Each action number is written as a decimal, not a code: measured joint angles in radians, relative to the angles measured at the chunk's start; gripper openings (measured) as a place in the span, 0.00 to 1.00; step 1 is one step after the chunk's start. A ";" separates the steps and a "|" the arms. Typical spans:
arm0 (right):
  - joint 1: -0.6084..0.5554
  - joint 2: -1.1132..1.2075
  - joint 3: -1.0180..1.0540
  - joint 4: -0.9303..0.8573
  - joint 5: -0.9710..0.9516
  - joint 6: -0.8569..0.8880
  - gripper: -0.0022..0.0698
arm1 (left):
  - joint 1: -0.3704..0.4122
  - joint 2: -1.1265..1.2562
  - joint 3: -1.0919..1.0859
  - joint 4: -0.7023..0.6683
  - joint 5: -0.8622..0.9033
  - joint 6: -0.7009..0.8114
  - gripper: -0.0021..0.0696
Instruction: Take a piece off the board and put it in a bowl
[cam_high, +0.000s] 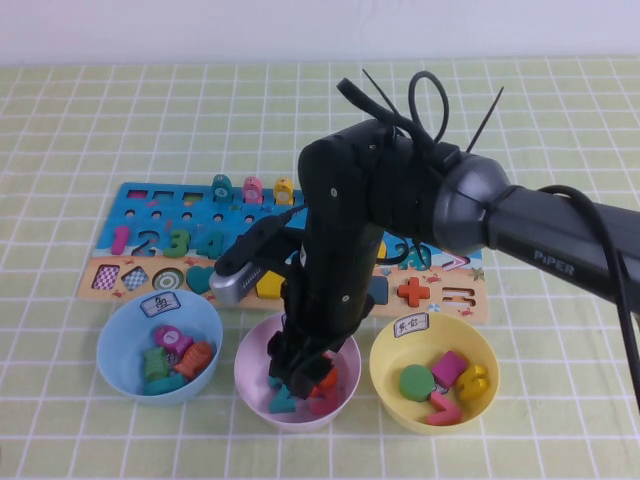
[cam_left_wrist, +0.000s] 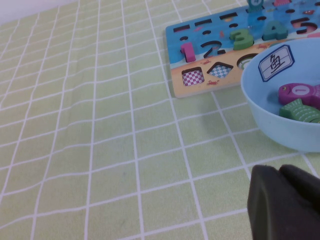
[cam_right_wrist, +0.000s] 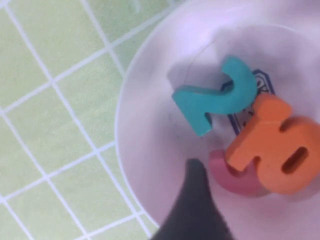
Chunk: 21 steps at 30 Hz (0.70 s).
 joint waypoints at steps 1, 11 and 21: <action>0.000 0.000 0.000 0.000 0.000 0.022 0.70 | 0.000 0.000 0.000 0.000 0.000 0.000 0.02; 0.000 -0.139 0.000 -0.001 0.000 0.063 0.05 | 0.000 0.000 0.000 0.000 0.000 0.000 0.02; 0.000 -0.539 0.177 0.004 -0.241 0.052 0.01 | 0.000 0.000 0.000 0.000 0.000 0.000 0.02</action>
